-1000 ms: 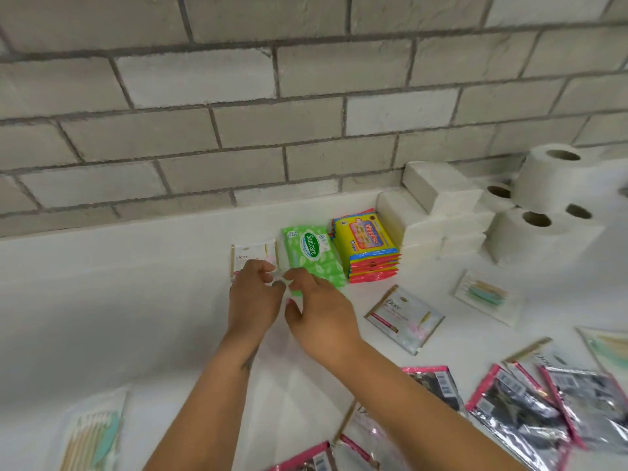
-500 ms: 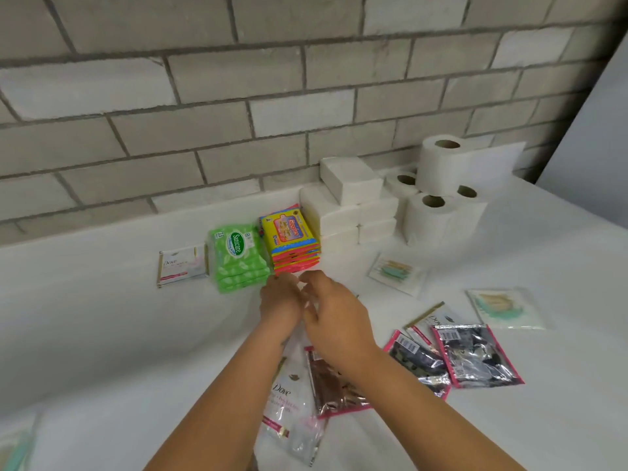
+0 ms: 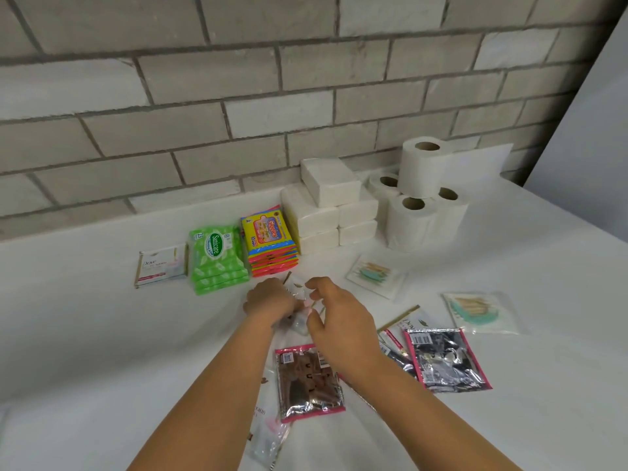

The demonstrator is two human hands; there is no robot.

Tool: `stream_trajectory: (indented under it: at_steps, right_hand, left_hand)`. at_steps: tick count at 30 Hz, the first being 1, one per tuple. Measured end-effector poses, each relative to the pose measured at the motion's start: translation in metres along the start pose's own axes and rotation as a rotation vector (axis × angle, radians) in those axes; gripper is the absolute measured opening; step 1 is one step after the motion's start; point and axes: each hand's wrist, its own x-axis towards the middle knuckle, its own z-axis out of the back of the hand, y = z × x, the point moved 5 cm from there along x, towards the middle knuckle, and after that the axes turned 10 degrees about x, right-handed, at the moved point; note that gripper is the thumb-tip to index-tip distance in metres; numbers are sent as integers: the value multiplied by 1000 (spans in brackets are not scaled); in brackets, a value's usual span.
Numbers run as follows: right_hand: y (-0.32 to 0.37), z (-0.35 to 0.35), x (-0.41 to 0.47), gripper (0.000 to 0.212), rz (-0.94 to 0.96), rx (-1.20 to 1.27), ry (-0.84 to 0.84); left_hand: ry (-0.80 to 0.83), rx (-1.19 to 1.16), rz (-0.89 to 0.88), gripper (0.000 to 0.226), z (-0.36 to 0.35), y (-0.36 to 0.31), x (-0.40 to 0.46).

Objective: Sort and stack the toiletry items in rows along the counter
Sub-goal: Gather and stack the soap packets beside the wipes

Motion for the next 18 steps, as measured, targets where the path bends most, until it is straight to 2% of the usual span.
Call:
stream_trajectory:
  at_steps: [4,10,14,15,18]
  right_hand:
    - [-9,9,1,39,-45,36,34]
    - [-54,49,13,22,-235,26,10]
    - [-105,80,21,15,-462,-270,68]
    - [-117,85,21,20,-500,-347,102]
    - [-147,92,20,21,-575,-437,154]
  left_hand:
    - [47,-154,-60,42,0,3,-6]
    - [-1,-403,-132,33,8,13,-19]
    - [-9,-531,-173,29,7,14,-26]
    - [-9,-567,-175,30,6,14,-27]
    - [-11,-661,-166,33,2,12,-31]
